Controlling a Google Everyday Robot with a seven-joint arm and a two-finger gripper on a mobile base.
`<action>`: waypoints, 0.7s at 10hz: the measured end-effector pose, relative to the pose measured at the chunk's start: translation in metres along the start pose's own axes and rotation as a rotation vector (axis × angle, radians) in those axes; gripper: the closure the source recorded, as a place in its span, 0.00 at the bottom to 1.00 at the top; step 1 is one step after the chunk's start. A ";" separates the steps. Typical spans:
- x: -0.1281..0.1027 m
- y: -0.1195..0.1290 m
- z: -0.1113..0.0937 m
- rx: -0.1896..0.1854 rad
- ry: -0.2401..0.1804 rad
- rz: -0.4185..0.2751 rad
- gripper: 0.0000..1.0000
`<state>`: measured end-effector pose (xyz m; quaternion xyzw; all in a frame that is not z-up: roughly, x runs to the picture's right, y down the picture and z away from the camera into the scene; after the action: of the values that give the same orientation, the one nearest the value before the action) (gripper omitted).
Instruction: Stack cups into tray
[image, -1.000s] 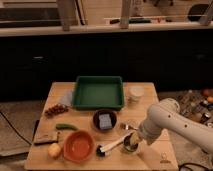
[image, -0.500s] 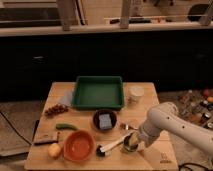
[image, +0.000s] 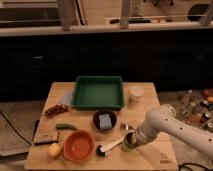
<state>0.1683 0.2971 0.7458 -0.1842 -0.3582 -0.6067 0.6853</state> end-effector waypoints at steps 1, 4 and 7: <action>0.000 0.000 -0.003 -0.005 0.007 0.005 0.99; 0.004 -0.006 -0.025 -0.045 0.050 0.013 1.00; 0.013 -0.004 -0.050 -0.095 0.087 0.021 1.00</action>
<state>0.1775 0.2531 0.7204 -0.1938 -0.2970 -0.6233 0.6969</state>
